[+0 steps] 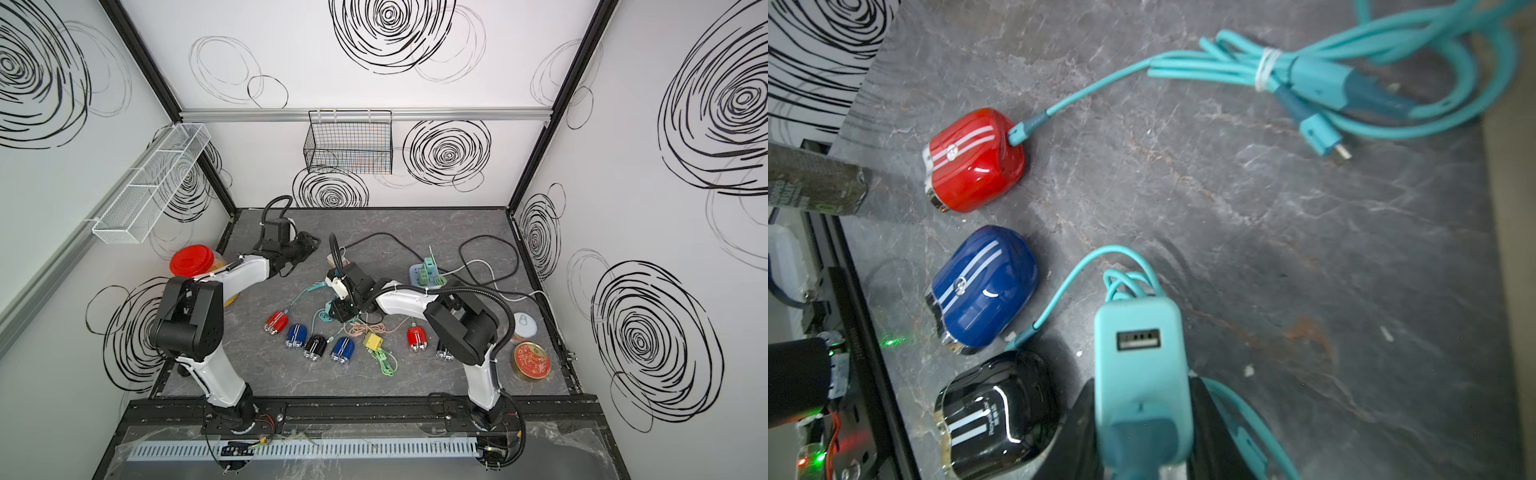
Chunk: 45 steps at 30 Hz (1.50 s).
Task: Unplug the electric shaver
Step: Place the plug at the center of the board.
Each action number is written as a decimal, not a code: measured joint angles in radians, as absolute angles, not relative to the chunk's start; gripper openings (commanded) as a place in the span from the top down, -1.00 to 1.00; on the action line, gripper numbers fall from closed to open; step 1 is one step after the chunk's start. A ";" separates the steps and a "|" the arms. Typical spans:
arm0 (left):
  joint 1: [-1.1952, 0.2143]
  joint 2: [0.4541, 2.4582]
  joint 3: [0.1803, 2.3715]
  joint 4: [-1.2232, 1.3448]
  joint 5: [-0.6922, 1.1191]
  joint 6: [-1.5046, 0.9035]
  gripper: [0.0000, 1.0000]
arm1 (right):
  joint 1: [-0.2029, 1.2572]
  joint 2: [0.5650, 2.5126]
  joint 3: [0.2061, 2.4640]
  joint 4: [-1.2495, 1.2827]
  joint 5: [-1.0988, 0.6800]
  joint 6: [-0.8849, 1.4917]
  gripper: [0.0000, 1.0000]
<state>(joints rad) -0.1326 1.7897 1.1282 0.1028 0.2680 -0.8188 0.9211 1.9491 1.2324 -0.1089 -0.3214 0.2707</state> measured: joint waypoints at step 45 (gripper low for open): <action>-0.127 1.790 1.116 0.107 0.269 -0.812 0.20 | 0.767 1.966 1.256 -0.018 -0.429 0.453 0.42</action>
